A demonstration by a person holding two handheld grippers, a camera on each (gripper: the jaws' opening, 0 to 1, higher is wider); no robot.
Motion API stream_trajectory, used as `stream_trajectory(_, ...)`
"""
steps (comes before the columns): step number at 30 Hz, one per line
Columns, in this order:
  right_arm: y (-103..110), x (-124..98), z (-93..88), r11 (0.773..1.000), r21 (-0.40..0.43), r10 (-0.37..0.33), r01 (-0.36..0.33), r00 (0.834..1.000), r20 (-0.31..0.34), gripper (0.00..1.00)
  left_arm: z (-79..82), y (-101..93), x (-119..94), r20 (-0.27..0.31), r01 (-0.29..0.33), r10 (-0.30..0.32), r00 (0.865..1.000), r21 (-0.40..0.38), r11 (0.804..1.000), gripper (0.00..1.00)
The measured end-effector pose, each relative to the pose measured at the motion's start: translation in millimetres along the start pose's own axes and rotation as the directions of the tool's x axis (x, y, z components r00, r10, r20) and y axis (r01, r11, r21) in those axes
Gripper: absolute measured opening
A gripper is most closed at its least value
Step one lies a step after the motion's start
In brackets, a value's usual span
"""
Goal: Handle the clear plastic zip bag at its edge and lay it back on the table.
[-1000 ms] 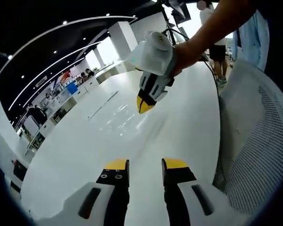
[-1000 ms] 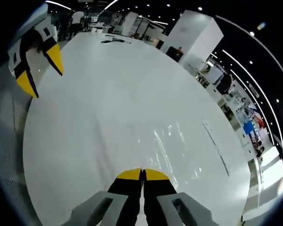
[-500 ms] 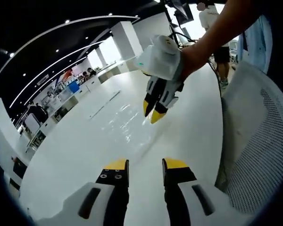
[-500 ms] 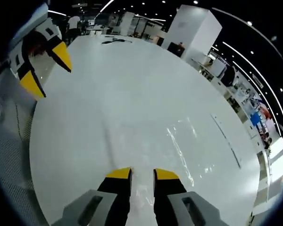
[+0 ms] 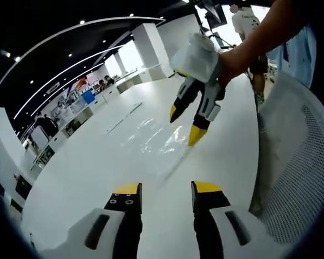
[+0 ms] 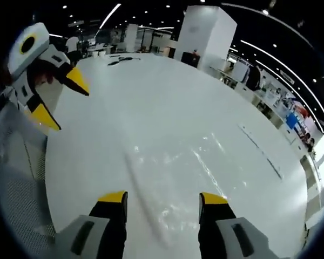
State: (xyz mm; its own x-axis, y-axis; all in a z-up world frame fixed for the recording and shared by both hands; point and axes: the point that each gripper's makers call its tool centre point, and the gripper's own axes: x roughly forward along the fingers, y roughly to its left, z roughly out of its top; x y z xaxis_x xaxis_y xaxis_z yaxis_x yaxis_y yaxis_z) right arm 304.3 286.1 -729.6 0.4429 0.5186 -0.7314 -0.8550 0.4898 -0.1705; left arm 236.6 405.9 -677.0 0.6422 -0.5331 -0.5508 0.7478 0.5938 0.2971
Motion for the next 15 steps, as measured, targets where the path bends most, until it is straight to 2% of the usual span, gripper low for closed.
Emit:
stream_trajectory(7, -7, -18, 8.5, 0.999, 0.047, -0.031, 0.027, 0.996, 0.086, 0.68, -2.1, 4.4, 1, 0.002, -0.034, 0.034, 0.999, -0.043, 0.999, 0.51)
stream_trajectory(10, -8, -24, 9.6, 0.998, 0.055, -0.040, 0.035, 0.995, 0.096, 0.74, -1.8, 4.6, 0, -0.002, -0.043, 0.043, 0.999, -0.044, 0.998, 0.56)
stream_trajectory(15, -9, -36, 17.4, 0.996, 0.075, -0.060, 0.049, 0.988, 0.144, 0.79, -2.1, 9.8, -2, 0.003, -0.063, 0.064, 0.998, -0.093, 0.994, 0.65)
